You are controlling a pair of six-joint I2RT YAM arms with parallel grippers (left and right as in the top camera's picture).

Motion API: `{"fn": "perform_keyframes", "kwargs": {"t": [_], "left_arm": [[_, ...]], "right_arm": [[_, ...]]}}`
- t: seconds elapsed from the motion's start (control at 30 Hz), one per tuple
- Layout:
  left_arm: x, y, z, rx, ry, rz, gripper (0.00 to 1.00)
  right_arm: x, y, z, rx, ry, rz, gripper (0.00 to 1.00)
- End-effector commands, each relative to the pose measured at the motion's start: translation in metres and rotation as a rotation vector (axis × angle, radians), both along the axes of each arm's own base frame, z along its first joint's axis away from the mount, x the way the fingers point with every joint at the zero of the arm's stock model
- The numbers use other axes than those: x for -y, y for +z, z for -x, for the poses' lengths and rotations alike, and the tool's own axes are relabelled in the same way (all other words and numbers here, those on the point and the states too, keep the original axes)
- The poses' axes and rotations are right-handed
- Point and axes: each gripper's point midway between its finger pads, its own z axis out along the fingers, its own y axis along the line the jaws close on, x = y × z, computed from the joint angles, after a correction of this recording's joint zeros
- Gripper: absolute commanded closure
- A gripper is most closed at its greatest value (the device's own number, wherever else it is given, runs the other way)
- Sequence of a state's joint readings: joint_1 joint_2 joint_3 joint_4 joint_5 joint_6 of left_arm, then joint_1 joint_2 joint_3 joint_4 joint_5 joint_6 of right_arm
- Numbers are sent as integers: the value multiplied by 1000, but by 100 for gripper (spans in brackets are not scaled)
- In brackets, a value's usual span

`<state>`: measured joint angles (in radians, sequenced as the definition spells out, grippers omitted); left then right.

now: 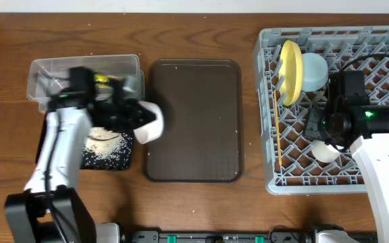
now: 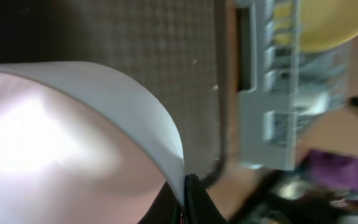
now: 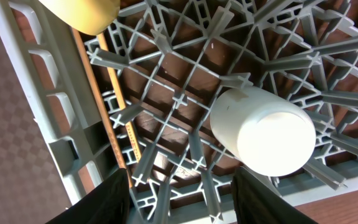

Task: Sort waste into correct bins and load items into the dishwasher rack
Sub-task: 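Carry the empty bowl with the left gripper and set it on the brown tray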

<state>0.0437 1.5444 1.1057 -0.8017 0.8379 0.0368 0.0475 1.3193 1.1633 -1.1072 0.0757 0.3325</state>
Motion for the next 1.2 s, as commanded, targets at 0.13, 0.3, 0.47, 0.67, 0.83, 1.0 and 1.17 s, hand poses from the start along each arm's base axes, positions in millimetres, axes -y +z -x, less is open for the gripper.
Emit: {"fn": "perform_keyframes", "kwargs": {"t": [0.13,0.3,0.47,0.67,0.83,1.0,1.17], "left_arm": [[49,-25,-5,77,-97,-254,94],[84,-38,1,81,-146,-286,94],[101,-57,10,45,-184,-320,92],[108,-78,19,-9,-213,-349,92],[109,-80,19,-14,-217,-352,91],[109,-80,19,-13,-217,-351,77],[109,-75,20,-7,-215,-349,72]], "right_arm": [[3,-2,0,-5,-13,2,48],[3,-2,1,-6,-13,2,48],[3,-2,1,-6,-13,2,48],[2,-2,1,-6,-10,2,49],[2,-2,1,-6,-10,2,48],[0,-1,0,-4,-5,-14,47],[-15,10,-8,40,50,-82,42]]}}
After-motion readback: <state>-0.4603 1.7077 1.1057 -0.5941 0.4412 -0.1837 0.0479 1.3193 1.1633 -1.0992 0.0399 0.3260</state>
